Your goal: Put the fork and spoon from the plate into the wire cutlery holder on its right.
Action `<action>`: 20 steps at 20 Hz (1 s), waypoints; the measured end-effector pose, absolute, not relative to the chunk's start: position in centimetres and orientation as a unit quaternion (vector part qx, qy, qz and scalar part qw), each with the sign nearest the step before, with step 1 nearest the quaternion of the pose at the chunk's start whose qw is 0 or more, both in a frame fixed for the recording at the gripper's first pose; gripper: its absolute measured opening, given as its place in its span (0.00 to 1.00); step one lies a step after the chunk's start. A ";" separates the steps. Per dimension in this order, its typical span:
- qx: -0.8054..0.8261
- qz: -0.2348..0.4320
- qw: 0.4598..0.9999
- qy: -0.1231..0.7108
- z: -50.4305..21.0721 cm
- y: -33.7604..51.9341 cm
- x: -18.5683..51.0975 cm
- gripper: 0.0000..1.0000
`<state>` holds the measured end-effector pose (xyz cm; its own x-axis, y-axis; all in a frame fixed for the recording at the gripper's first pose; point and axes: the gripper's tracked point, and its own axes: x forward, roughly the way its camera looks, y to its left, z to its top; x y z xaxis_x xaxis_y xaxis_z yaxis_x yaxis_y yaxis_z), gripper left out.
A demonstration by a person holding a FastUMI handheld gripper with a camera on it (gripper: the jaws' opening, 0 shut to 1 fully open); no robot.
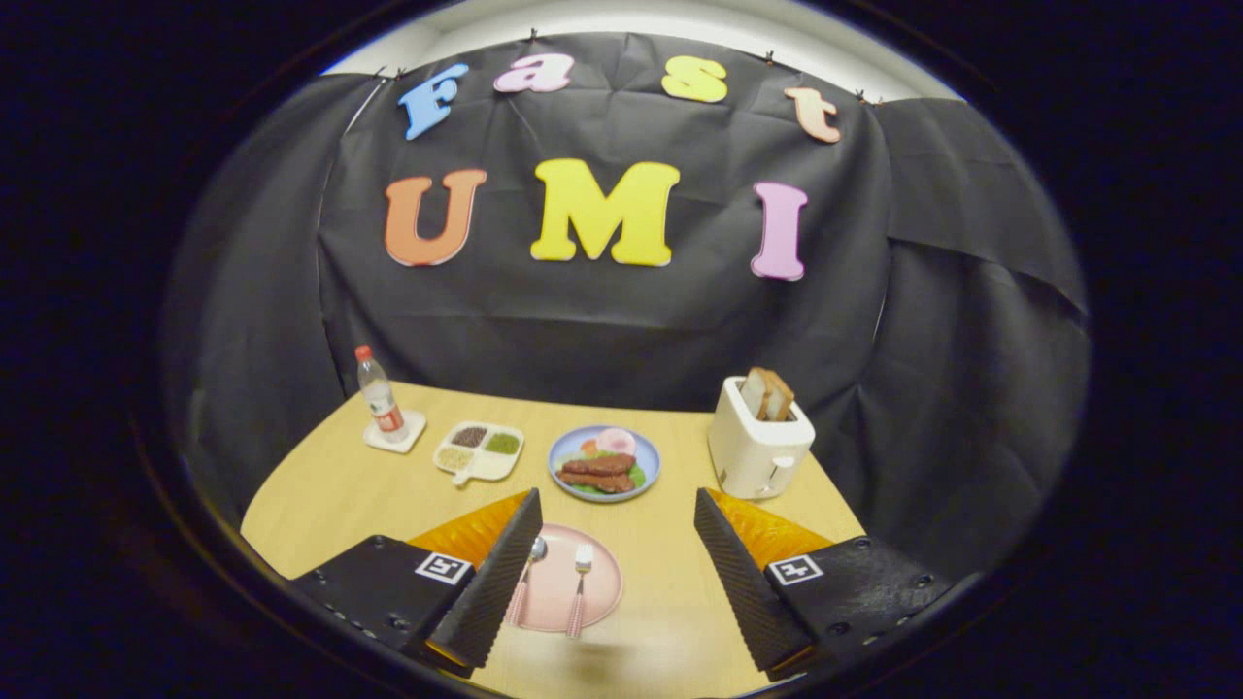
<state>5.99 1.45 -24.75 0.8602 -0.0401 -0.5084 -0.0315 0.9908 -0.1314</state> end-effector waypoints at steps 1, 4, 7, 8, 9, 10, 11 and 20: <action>-0.069 0.000 0.956 0.286 -26.9 1.7 6.2 0.94; -0.073 0.000 0.935 0.347 -32.7 2.4 6.5 0.89; -0.070 -0.013 0.917 0.392 -36.7 2.4 6.1 0.84; -0.066 -0.009 0.909 0.412 -38.1 2.8 6.1 0.82; -0.064 -0.010 0.903 0.425 -39.4 3.1 6.1 0.80; -0.065 -0.009 0.897 0.437 -40.6 3.2 6.2 0.76; -0.067 -0.007 0.891 0.448 -41.7 3.4 6.2 0.73; -0.066 -0.027 0.861 0.503 -47.1 2.7 6.5 0.40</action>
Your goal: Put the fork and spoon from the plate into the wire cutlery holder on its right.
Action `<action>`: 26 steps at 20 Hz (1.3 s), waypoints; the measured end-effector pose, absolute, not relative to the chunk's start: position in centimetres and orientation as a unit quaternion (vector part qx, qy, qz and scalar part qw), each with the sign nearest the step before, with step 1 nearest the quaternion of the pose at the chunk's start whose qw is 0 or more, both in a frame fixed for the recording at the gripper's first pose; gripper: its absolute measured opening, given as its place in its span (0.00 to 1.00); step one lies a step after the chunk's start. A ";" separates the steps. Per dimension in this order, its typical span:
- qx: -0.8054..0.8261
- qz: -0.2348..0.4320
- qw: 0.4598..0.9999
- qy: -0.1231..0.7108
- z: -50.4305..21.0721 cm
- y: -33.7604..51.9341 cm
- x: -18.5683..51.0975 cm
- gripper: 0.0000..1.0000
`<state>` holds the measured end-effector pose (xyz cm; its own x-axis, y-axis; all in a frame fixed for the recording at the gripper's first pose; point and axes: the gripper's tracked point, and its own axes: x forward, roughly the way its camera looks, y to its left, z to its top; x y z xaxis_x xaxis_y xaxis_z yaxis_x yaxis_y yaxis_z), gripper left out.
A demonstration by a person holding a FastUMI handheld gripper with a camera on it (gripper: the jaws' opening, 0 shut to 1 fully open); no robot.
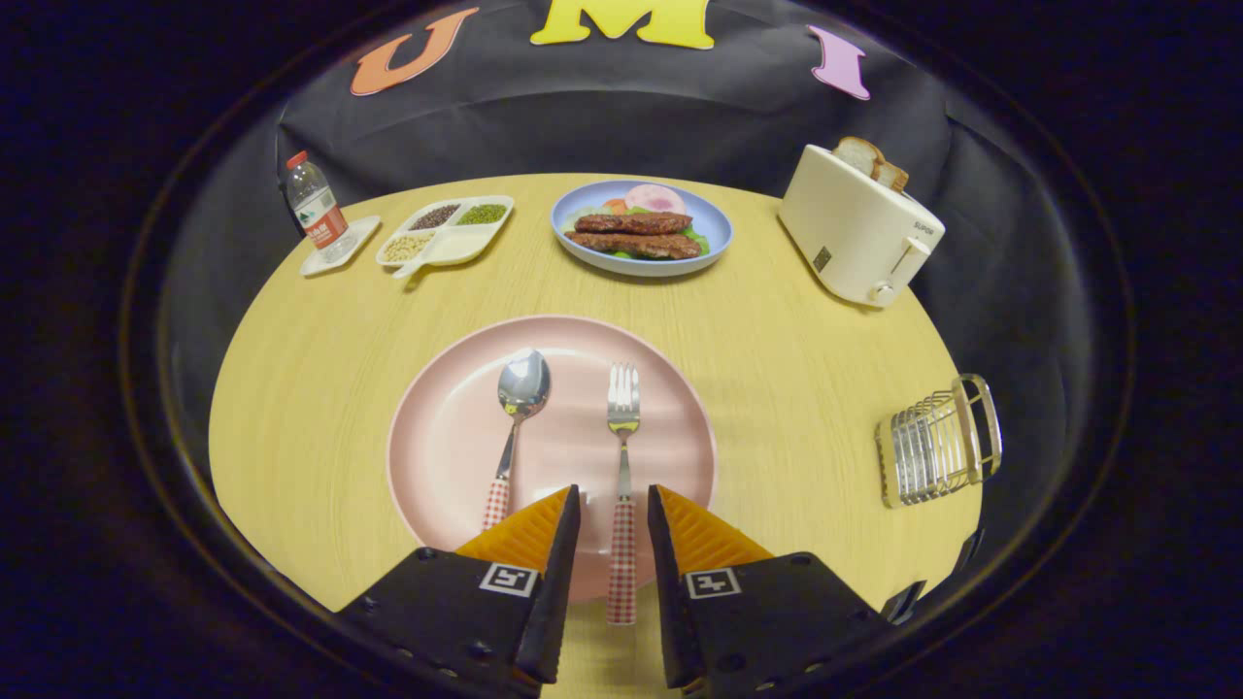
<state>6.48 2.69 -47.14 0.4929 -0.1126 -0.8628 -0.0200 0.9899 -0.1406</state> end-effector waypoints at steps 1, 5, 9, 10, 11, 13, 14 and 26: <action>-0.062 -0.027 0.860 0.505 -47.5 2.8 6.4 0.41; -0.047 -0.029 0.851 0.522 -48.6 2.7 6.3 0.29; -0.047 -0.026 0.848 0.528 -49.0 2.6 6.1 0.10; -0.046 -0.018 0.848 0.528 -48.7 2.8 6.1 0.10; -0.049 -0.014 0.849 0.527 -48.6 3.0 6.0 0.07; -0.056 -0.007 0.853 0.520 -47.6 2.9 5.8 0.03; -0.059 -0.002 0.856 0.514 -46.7 2.9 5.8 0.02; -0.097 -0.004 0.882 0.461 -34.2 -5.1 4.4 0.01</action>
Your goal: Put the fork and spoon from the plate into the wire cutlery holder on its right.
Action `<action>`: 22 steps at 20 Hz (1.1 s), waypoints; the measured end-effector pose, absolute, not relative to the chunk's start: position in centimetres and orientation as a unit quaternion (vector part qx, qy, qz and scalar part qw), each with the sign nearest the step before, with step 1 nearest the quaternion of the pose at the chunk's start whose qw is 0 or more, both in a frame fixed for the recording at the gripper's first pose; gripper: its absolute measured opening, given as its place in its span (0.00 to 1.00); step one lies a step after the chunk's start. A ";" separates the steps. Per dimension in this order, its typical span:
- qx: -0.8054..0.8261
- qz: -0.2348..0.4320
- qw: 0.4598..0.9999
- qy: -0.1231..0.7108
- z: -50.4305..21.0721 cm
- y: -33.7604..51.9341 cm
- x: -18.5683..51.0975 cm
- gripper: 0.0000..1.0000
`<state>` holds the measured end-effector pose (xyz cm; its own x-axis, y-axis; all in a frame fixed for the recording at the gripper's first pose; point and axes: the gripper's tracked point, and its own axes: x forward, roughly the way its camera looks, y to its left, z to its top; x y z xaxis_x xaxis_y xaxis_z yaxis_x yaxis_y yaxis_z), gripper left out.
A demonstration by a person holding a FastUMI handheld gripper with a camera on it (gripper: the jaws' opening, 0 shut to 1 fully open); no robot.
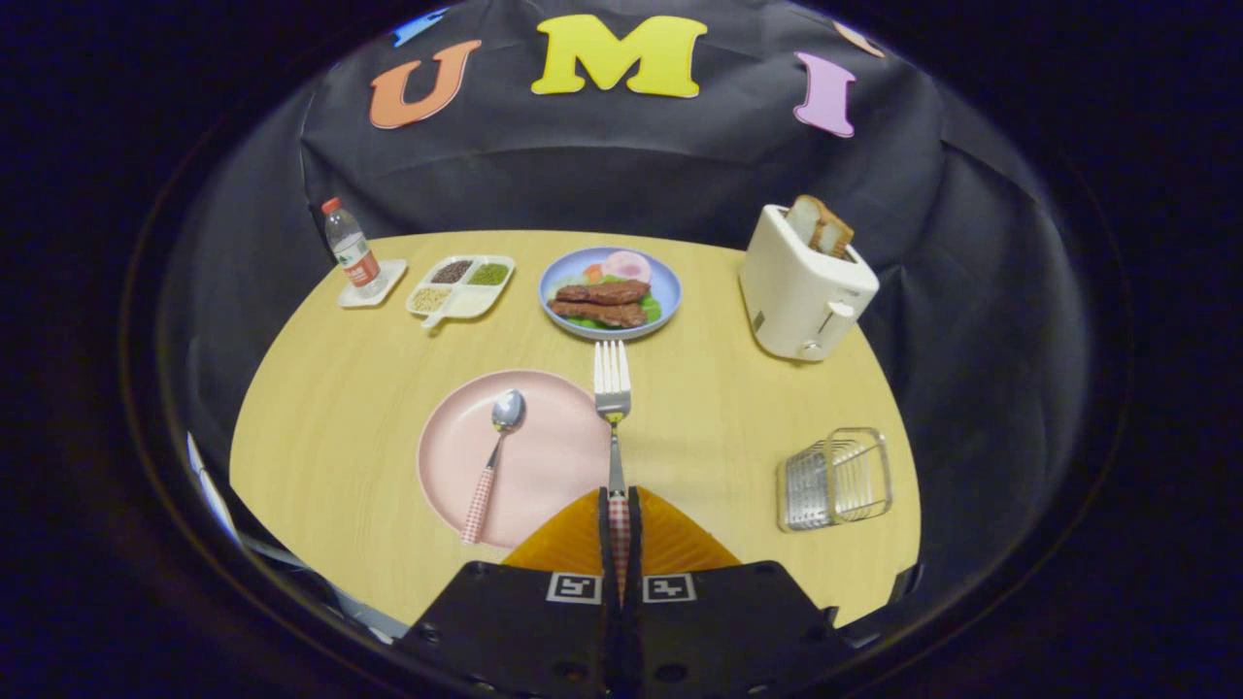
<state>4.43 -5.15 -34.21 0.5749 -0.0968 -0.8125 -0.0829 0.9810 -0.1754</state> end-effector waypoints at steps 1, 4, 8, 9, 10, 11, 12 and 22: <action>-0.097 -0.010 0.882 0.460 -33.5 -6.3 4.3 0.01; -0.074 -0.031 0.876 0.475 -32.0 -9.9 3.9 0.01; -0.063 -0.061 0.862 0.500 -30.8 -15.5 3.0 0.01; -0.059 -0.068 0.857 0.507 -30.5 -16.7 2.8 0.01; -0.054 -0.071 0.854 0.513 -30.2 -17.8 2.6 0.01; -0.048 -0.075 0.848 0.522 -30.1 -18.9 2.3 0.01; -0.044 -0.075 0.843 0.531 -30.0 -19.6 2.0 0.01; 0.003 -0.052 0.745 0.665 -31.9 -23.5 -0.1 0.01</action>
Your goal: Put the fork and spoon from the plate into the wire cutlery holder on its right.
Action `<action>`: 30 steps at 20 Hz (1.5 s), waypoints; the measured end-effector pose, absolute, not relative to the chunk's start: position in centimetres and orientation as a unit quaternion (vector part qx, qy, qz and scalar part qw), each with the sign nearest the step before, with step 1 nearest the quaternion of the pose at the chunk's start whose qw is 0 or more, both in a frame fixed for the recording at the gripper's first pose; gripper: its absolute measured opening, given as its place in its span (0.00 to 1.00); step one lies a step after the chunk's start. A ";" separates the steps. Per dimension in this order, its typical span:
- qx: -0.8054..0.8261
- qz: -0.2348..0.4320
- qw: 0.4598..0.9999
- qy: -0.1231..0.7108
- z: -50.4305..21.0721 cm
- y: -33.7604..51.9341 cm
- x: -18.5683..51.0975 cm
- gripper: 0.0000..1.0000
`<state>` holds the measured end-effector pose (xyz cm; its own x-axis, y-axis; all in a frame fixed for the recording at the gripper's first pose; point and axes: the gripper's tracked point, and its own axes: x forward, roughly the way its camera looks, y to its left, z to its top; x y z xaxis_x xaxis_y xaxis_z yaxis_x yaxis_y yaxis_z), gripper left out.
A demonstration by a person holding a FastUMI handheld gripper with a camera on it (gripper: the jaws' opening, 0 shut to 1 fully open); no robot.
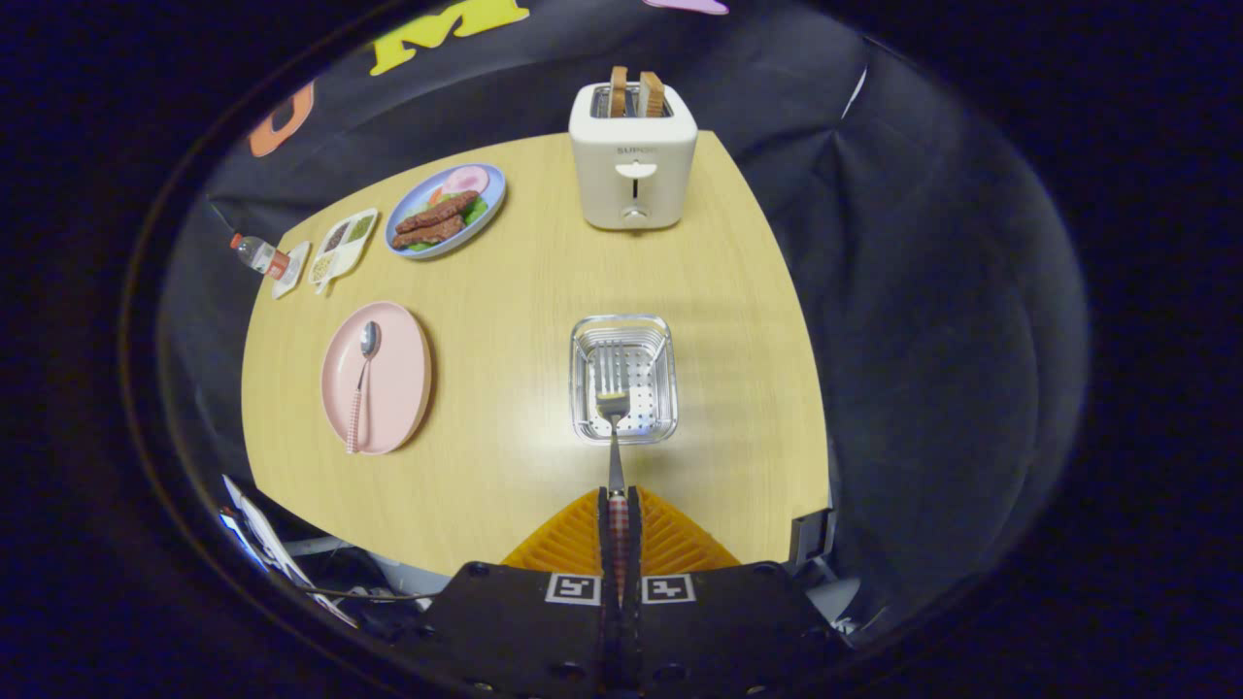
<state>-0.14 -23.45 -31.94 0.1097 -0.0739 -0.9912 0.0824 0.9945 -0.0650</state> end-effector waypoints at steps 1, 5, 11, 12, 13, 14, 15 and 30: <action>0.011 -0.051 0.731 0.681 -32.2 -23.5 -0.3 0.01; 0.025 -0.030 0.690 0.723 -33.1 -23.8 0.8 0.01; -0.021 -0.011 0.655 0.756 -34.2 -25.4 3.4 0.02; -0.024 -0.003 0.645 0.764 -34.5 -25.1 3.5 0.02; -0.025 0.003 0.638 0.770 -34.8 -24.8 3.6 0.02; -0.025 0.007 0.632 0.775 -34.9 -24.6 3.6 0.02; -0.026 0.008 0.626 0.779 -35.0 -24.4 3.7 0.02; -0.008 -0.021 0.619 0.785 -36.4 -23.9 4.6 0.09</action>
